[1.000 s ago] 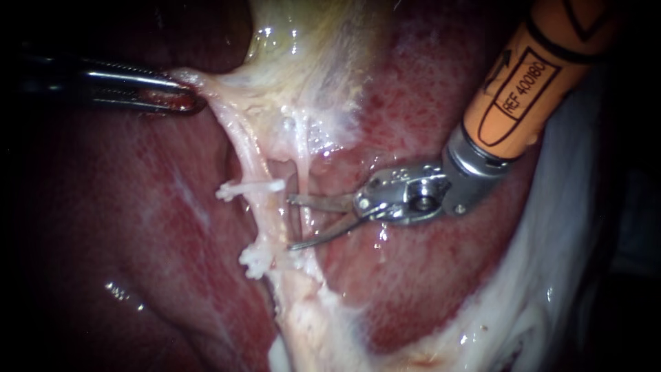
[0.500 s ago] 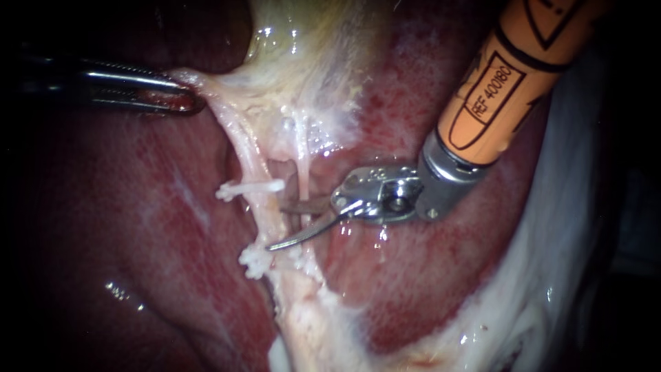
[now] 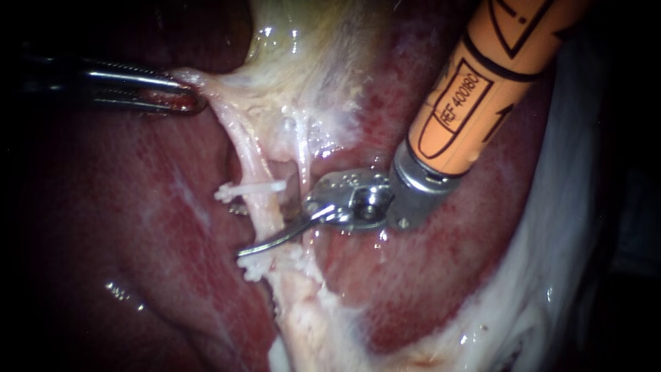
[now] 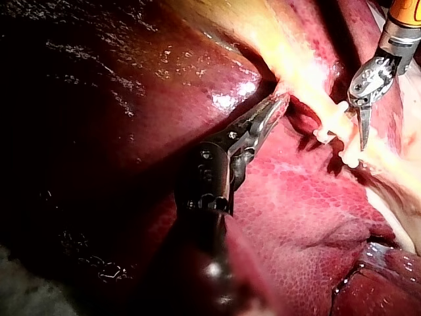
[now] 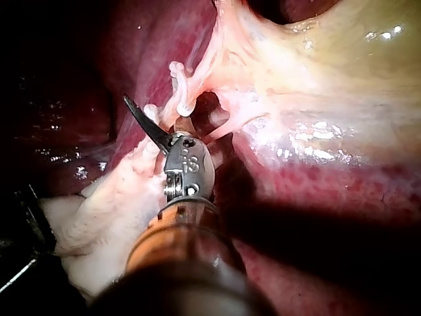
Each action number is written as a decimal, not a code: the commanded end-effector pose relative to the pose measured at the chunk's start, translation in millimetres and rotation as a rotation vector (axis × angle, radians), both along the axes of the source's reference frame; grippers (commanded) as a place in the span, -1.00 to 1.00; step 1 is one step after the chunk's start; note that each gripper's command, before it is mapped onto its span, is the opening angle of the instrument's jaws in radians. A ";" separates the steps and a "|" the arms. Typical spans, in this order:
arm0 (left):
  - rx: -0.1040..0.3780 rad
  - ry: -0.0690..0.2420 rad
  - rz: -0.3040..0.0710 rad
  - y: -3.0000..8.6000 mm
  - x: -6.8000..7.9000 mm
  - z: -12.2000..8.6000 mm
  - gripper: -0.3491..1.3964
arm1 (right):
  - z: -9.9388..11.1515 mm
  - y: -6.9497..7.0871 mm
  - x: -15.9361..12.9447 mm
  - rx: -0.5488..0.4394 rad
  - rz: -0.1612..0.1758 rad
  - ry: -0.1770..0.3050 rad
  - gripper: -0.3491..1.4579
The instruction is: Go to the cutting position left tube
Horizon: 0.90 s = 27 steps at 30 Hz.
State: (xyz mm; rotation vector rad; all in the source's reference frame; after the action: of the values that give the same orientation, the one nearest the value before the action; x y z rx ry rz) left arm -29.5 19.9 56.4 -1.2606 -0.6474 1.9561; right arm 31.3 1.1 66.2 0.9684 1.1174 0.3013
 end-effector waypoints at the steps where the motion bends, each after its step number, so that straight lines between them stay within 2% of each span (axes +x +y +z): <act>1: 0.000 0.001 -0.001 0.0 -0.1 0.1 -1.00 | 0.1 0.0 0.2 0.000 0.000 -0.001 0.75; 9: 0.000 0.002 -0.002 0.0 -0.3 0.1 -1.00 | 0.5 -0.5 2.0 0.004 0.010 0.006 0.75; 17: 0.000 0.002 -0.002 0.0 -0.4 0.2 -1.00 | 0.0 -0.9 3.3 0.017 0.019 0.023 0.76; 23: 0.000 0.001 -0.001 0.0 -0.3 0.2 -1.00 | -2.0 -0.9 3.5 0.027 0.019 0.035 0.76; 27: 0.000 0.001 -0.001 0.0 -0.2 0.2 -1.00 | -4.4 -0.6 3.5 0.039 0.024 0.046 0.76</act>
State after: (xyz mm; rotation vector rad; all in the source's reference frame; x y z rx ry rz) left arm -29.7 20.0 56.6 -1.2579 -0.6450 1.9558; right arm 34.9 0.5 61.5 1.0038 1.1716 0.3230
